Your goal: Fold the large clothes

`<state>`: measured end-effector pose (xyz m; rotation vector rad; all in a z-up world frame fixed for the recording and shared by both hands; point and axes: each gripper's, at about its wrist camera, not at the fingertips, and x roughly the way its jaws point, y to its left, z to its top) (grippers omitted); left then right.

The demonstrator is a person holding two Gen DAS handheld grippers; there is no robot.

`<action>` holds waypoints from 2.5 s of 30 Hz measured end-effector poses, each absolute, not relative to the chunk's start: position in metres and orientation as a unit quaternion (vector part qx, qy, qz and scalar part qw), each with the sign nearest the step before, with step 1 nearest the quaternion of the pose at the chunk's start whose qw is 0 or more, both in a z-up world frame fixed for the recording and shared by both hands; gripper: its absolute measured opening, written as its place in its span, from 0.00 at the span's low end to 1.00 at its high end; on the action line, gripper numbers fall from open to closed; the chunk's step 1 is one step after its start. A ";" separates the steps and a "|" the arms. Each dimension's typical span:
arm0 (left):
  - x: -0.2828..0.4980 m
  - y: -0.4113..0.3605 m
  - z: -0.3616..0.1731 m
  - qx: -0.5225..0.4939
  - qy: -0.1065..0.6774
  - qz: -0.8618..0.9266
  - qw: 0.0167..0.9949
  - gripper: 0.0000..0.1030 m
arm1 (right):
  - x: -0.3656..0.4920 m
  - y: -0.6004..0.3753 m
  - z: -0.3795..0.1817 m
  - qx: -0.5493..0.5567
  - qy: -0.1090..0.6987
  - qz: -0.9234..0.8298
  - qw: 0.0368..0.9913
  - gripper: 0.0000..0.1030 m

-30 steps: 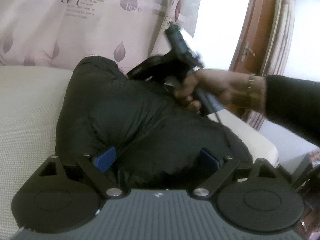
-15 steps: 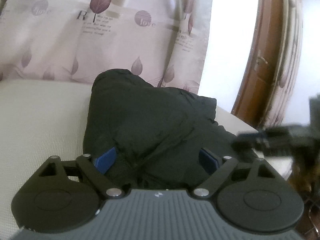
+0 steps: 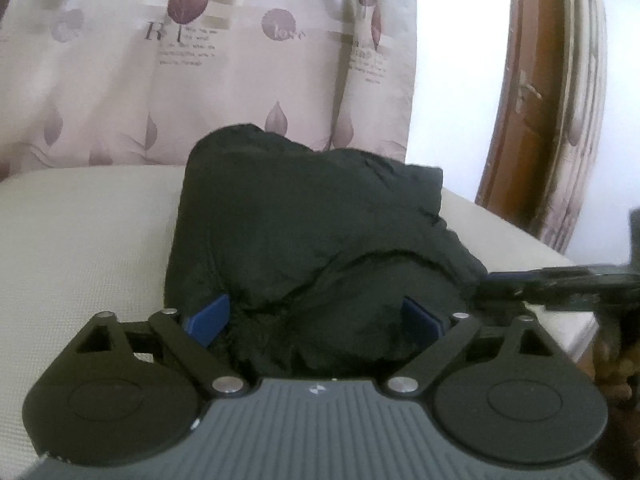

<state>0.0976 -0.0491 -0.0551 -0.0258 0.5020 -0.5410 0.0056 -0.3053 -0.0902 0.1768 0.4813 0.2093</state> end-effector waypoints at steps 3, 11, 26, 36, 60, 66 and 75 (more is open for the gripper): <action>0.098 -0.047 -0.046 -0.019 0.235 -0.255 0.938 0.99 | -0.006 -0.317 -0.086 0.118 0.212 0.089 0.966 0.61; 0.108 -0.054 -0.042 0.005 0.256 -0.222 0.941 1.00 | 0.001 -0.323 -0.108 0.160 0.240 0.067 0.955 0.69; 0.120 -0.059 -0.047 0.033 0.280 -0.205 0.937 1.00 | 0.010 -0.330 -0.120 0.223 0.257 0.071 0.938 0.87; 0.130 -0.063 -0.047 0.046 0.292 -0.203 0.933 1.00 | 0.025 -0.334 -0.129 0.261 0.282 0.100 0.918 0.97; 0.172 -0.063 -0.056 0.063 0.297 -0.263 0.916 1.00 | 0.060 -0.340 -0.134 0.278 0.289 0.140 0.905 1.00; 0.157 -0.053 -0.044 0.037 0.319 -0.206 0.924 1.00 | 0.024 -0.324 -0.105 0.202 0.239 0.059 0.948 0.99; 0.100 -0.035 0.011 0.015 0.215 -0.137 0.967 1.00 | -0.031 -0.284 -0.064 0.124 0.186 0.092 0.970 0.99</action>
